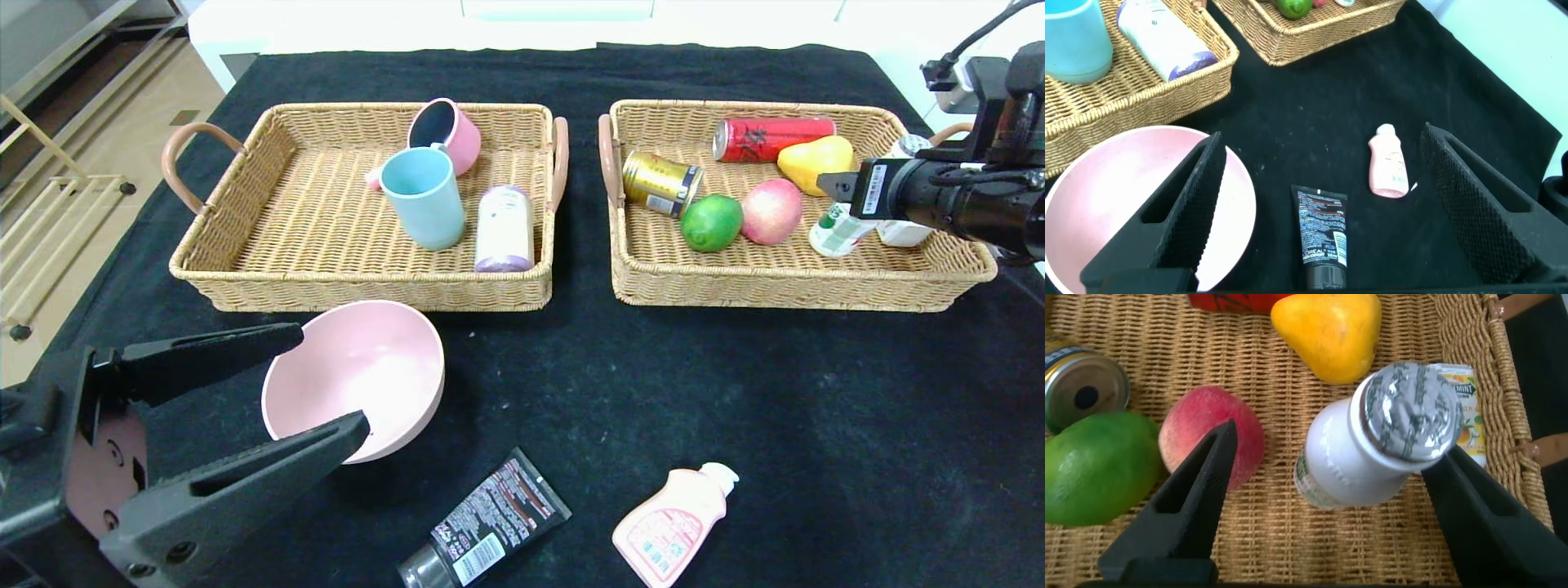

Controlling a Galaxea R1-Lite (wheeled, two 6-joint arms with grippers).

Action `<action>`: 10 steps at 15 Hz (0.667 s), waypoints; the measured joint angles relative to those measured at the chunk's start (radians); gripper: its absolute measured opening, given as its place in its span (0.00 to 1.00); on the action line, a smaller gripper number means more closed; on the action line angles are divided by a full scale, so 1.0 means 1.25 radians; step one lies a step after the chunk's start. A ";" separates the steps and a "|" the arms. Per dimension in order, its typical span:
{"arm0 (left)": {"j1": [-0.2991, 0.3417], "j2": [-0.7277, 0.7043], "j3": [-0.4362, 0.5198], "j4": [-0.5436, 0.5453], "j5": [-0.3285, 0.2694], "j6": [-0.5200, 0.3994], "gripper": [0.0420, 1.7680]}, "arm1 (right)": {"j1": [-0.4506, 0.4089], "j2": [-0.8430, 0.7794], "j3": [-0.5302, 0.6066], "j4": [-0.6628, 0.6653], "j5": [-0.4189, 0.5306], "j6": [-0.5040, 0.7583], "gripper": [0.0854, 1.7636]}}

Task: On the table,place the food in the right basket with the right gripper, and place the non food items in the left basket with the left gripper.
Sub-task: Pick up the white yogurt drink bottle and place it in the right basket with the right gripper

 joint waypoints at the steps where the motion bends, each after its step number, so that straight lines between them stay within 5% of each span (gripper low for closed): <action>1: 0.000 0.000 0.000 0.000 0.000 0.000 0.97 | 0.003 -0.014 0.013 0.001 -0.002 0.000 0.90; 10: 0.000 0.000 0.003 0.000 0.000 0.000 0.97 | 0.045 -0.189 0.147 0.110 -0.020 0.002 0.94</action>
